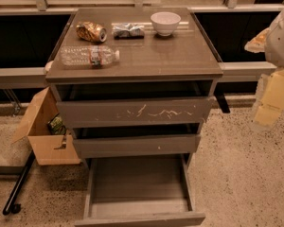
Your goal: Place water bottle into bottom drawer
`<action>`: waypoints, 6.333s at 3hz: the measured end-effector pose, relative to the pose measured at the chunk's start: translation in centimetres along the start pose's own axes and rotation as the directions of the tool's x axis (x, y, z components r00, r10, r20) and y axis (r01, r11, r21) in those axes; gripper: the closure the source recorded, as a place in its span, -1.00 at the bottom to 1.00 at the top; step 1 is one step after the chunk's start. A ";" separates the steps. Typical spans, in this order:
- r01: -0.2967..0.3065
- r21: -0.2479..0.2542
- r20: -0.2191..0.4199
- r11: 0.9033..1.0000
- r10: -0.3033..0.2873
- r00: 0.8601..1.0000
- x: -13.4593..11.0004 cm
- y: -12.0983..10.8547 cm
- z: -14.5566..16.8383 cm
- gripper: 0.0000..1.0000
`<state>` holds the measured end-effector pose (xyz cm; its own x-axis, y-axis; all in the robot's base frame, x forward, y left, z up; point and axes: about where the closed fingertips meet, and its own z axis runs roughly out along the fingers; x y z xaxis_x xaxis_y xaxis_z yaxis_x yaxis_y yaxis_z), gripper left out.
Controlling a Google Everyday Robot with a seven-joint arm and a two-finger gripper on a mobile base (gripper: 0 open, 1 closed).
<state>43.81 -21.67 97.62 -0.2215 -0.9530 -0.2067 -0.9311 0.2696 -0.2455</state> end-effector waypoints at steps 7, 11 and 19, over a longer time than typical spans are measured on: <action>-0.049 0.074 0.156 0.996 0.037 0.987 -1.1 -15.0 9.7 -1.00; -0.056 0.026 0.445 0.998 0.039 0.895 -13.1 -18.9 15.5 -1.00; -0.009 0.079 0.457 0.997 -0.028 0.889 -18.0 -19.1 18.9 0.32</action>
Offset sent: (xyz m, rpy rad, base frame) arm 0.0151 0.0068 -0.0140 -0.0097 -0.0108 0.0584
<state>71.06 -7.05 88.14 -0.0382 -0.7917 -0.6097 -0.9034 0.2882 -0.3176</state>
